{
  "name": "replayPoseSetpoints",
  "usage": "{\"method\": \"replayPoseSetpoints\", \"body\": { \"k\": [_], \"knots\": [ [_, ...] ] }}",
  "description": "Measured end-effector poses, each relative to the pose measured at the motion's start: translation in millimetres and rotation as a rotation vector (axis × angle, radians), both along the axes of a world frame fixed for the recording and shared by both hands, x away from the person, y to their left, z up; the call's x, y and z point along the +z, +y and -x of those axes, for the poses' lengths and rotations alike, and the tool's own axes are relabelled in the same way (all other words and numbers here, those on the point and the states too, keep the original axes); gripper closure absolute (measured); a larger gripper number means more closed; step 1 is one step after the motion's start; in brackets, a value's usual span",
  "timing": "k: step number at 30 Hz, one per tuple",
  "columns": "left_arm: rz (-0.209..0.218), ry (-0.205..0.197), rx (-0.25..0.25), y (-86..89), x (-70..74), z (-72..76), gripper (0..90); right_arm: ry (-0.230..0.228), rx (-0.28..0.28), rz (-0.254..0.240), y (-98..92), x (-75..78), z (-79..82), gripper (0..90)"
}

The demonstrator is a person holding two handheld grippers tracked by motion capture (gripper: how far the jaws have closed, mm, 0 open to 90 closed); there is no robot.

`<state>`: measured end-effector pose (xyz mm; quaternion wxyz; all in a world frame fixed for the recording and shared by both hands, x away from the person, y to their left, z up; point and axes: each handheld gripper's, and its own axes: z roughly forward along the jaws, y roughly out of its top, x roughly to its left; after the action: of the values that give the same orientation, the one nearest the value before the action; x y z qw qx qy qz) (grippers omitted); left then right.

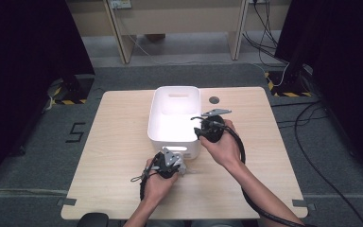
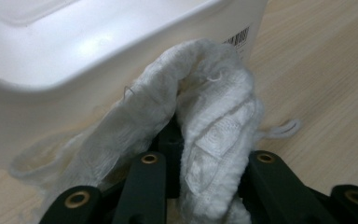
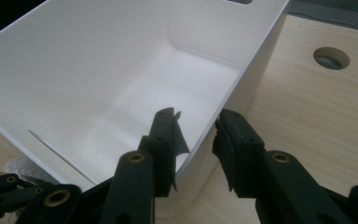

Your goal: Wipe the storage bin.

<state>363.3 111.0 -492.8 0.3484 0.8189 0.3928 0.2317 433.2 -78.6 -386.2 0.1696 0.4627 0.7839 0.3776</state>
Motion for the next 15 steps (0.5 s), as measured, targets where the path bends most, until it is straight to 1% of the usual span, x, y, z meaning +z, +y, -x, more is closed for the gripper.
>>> {"method": "replayPoseSetpoints", "body": {
  "k": [5, 11, 15],
  "knots": [
    [-0.003, -0.002, 0.001, -1.2, -2.4, -0.1, 74.7, 0.0, -0.002, -0.001, 0.0, -0.1, 0.0, 67.5],
    [-0.002, 0.001, 0.001, -1.2, -1.3, -0.4, 74.8, -0.001, 0.002, -0.004, -0.2, -0.2, -0.3, 67.5],
    [0.014, 0.001, 0.001, -1.7, 1.2, 0.0, 74.7, -0.001, 0.001, -0.004, -0.2, -0.3, -0.2, 67.5]
  ]
}}
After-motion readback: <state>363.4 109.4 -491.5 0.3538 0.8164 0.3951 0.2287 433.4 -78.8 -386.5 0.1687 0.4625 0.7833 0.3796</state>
